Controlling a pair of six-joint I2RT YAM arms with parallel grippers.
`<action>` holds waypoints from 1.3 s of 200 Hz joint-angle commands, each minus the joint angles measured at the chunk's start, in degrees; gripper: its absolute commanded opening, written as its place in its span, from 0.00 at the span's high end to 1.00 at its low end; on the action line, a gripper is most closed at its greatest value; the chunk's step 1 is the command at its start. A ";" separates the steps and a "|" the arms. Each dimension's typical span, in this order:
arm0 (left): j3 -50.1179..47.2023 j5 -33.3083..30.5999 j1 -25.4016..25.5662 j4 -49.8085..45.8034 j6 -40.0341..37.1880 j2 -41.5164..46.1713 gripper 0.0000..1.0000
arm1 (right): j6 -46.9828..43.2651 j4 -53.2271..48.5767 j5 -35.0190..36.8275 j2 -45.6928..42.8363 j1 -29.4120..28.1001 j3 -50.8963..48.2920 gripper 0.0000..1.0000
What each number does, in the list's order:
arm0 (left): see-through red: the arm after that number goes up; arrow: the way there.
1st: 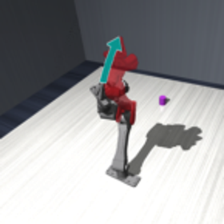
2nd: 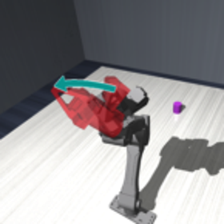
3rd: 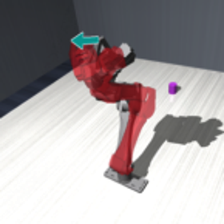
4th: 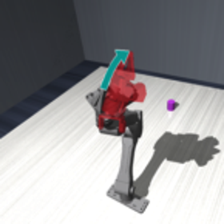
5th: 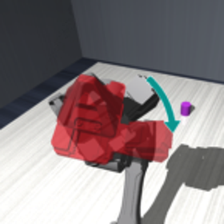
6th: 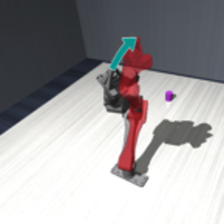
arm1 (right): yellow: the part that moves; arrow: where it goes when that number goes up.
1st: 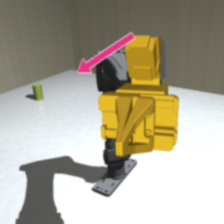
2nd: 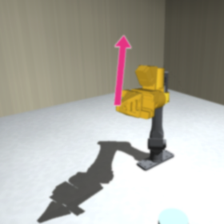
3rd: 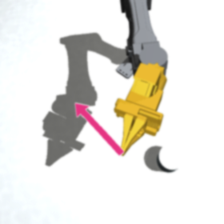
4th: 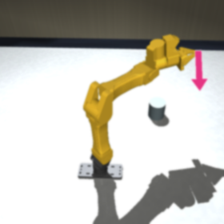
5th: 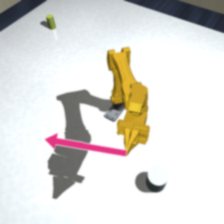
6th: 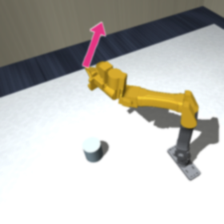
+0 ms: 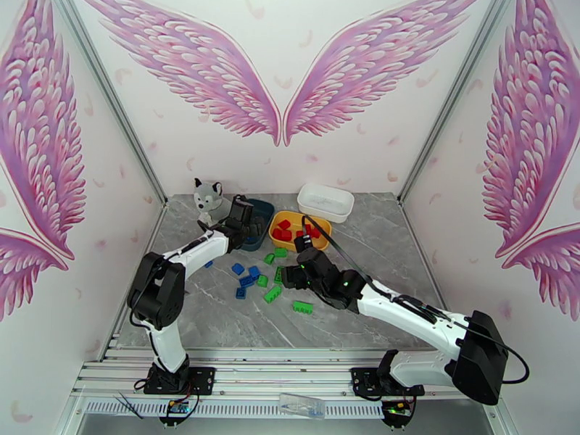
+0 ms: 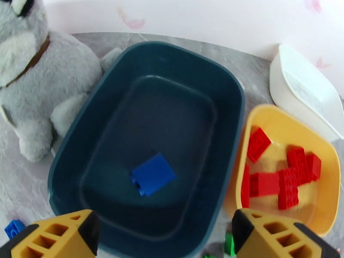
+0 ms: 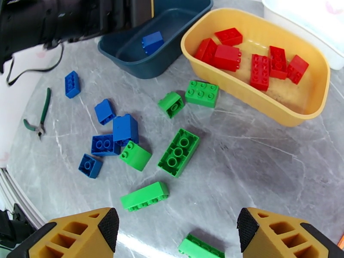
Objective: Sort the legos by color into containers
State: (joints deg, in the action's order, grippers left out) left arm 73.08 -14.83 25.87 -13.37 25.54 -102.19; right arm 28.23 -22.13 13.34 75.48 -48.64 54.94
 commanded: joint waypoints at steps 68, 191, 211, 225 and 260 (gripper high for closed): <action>-20.25 5.38 2.04 -2.56 4.69 21.90 0.22 | -0.89 0.05 -1.46 5.85 0.56 1.61 0.29; -23.59 5.08 5.76 0.46 4.45 14.01 0.29 | -0.55 0.93 -2.80 5.57 0.55 0.87 0.26; -22.05 4.30 6.07 0.82 4.43 11.47 0.31 | -0.54 0.95 -2.87 5.39 0.54 0.85 0.26; -20.70 4.04 6.17 0.90 4.34 9.87 0.31 | -0.57 0.87 -2.88 5.38 0.57 0.79 0.26; -18.02 3.23 6.31 0.92 3.94 6.65 0.33 | -0.39 0.87 -3.15 4.96 0.56 0.74 0.26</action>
State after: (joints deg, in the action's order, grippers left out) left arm 52.01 -10.17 31.90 -13.10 30.22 -93.76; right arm 28.03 -20.75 10.87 81.23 -48.49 54.54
